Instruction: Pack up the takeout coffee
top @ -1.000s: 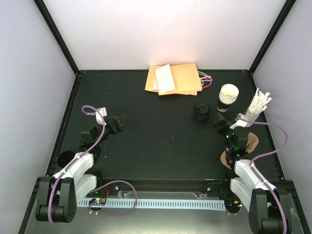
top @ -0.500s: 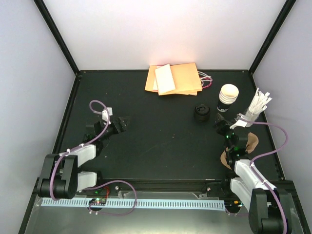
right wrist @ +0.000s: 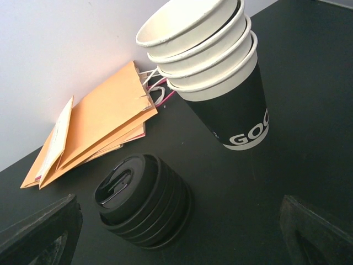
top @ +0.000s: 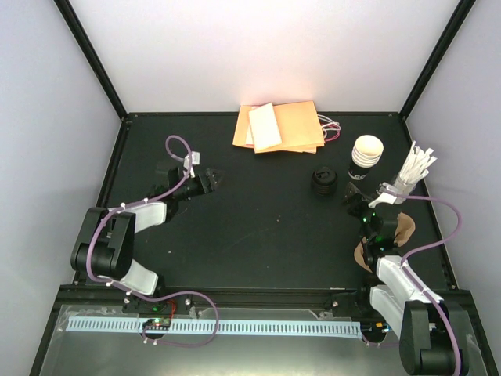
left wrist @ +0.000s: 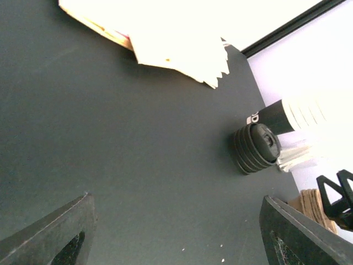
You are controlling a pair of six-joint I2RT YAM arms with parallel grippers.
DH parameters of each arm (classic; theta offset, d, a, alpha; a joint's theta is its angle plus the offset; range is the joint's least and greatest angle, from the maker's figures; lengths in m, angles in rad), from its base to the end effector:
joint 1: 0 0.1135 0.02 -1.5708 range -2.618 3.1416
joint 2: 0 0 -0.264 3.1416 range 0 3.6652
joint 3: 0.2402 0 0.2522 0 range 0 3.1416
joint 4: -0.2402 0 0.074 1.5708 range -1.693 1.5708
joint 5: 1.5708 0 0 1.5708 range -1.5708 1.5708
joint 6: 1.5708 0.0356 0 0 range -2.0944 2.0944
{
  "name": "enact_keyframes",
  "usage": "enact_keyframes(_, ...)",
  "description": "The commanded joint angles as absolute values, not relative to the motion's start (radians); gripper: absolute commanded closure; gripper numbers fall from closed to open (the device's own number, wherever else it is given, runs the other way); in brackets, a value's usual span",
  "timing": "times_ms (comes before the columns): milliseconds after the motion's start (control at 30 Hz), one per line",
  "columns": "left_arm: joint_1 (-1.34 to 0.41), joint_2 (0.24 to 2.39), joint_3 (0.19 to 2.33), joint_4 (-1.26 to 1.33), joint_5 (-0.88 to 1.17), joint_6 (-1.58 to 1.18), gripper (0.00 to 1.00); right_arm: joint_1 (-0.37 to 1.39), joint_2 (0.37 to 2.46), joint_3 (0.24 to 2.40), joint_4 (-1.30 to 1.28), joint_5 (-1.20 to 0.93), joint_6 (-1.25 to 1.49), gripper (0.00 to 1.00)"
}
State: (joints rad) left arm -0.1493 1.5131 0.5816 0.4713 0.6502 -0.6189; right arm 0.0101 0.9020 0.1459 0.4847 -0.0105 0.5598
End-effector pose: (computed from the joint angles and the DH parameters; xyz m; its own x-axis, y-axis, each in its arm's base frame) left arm 0.2843 -0.0646 0.1708 -0.7376 -0.3560 -0.5738 0.2785 0.6137 -0.7388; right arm 0.1813 0.0022 0.1668 -0.2379 0.5286 -0.8148 0.1252 0.8486 0.5140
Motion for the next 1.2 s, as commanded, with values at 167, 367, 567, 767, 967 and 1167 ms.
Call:
enact_keyframes(167,-0.180,1.519,0.655,0.455,0.639,-0.592,0.16,0.049,0.830,0.201,0.419,0.014,0.479,0.00)
enact_keyframes(367,-0.189,1.502,0.575,0.566,0.634,-0.604,0.15,0.218,0.793,0.376,0.221,0.136,0.373,0.00)
enact_keyframes(567,-0.190,1.489,0.527,0.601,0.623,-0.600,0.14,0.350,0.842,0.543,0.089,0.212,0.319,0.00)
enact_keyframes(767,-0.189,1.456,0.518,0.596,0.616,-0.594,0.13,0.429,0.910,0.689,0.039,0.185,0.260,0.00)
enact_keyframes(967,-0.188,1.427,0.500,0.595,0.600,-0.590,0.13,0.429,1.050,0.893,-0.099,0.050,0.268,0.00)
enact_keyframes(1167,-0.186,1.396,0.494,0.575,0.582,-0.578,0.13,0.423,1.220,1.089,-0.227,-0.004,0.308,0.00)
